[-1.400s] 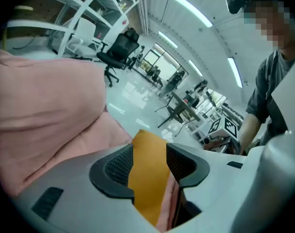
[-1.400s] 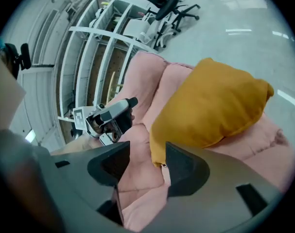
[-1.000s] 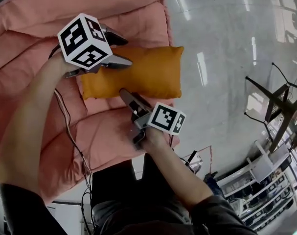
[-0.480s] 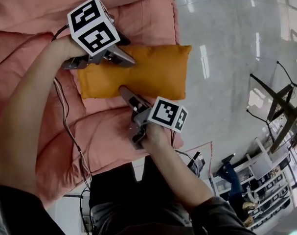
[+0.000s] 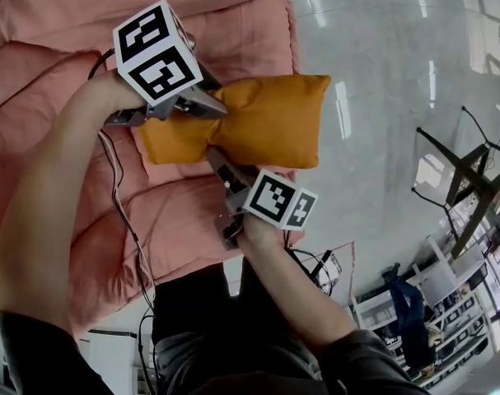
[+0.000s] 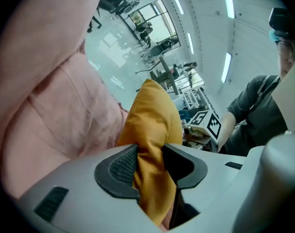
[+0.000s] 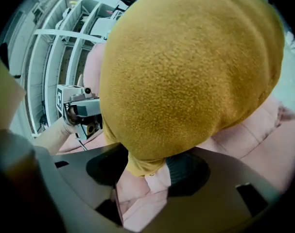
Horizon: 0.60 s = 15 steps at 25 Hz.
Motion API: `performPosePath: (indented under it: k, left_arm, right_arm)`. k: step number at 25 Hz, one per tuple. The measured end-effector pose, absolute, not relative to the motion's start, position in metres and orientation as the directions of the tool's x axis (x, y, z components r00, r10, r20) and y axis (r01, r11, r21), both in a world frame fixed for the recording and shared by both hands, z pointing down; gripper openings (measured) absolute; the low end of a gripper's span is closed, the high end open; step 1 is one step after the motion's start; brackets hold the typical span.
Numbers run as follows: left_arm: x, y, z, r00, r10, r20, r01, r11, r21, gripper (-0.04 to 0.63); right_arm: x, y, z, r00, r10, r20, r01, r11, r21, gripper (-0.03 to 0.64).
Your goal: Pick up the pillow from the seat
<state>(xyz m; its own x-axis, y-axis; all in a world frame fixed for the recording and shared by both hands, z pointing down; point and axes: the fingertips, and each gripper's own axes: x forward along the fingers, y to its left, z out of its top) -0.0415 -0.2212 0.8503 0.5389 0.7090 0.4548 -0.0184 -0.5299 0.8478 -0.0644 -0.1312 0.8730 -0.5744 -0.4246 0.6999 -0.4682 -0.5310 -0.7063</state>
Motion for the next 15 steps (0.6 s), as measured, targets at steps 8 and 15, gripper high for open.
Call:
performPosePath:
  k: [8, 15]
  left_arm:
    - [-0.028, -0.253, 0.684, 0.728, 0.454, 0.514, -0.002, -0.748, 0.663, 0.170]
    - [-0.030, -0.226, 0.496, 0.833, 0.087, 0.547, -0.152, -0.914, 0.375, 0.169]
  right_arm:
    - [-0.026, -0.174, 0.736, -0.539, -0.549, 0.638, -0.692, -0.143, -0.707, 0.238]
    - [-0.012, -0.167, 0.568, -0.592, -0.613, 0.523, -0.750, 0.181, -0.637, 0.224]
